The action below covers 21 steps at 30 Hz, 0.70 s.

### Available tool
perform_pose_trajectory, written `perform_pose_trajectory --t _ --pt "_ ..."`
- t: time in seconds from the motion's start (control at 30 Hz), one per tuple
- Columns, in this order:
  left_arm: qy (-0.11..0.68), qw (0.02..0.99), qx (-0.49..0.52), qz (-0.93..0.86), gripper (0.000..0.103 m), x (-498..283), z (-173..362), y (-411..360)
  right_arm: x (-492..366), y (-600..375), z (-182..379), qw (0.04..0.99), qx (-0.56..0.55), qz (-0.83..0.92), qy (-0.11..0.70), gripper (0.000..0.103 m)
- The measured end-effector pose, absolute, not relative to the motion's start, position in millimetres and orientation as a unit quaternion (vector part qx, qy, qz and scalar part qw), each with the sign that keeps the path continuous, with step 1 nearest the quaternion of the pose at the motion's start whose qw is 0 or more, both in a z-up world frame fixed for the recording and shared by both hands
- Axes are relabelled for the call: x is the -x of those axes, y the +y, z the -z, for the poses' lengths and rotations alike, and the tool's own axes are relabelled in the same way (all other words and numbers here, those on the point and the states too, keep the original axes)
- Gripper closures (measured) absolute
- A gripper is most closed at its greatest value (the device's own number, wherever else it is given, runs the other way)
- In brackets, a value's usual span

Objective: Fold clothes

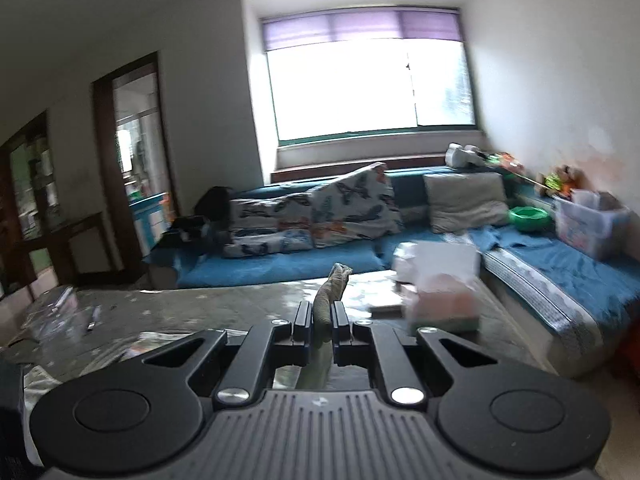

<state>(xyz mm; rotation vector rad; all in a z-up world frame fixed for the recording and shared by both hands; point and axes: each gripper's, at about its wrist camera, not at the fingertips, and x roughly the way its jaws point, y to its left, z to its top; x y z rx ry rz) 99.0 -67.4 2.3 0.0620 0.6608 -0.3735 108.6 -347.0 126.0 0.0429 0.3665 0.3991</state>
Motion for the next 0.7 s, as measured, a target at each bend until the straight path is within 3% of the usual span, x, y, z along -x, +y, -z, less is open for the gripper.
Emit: perform_pose_trajectory --t 0.23,0.6,0.7 --pt "0.286 0.952 0.017 0.103 0.028 -70 -24 8 -106 -298 -139 0.949 0.012 -0.256 0.183 0.094" --pt "0.293 0.953 0.075 0.005 0.027 -33 -9 95 -103 -163 -100 0.886 0.086 -0.378 0.253 0.094" --pt "0.295 0.952 0.085 -0.005 0.027 -31 -6 104 -101 -146 -86 0.869 0.097 -0.399 0.276 0.088"
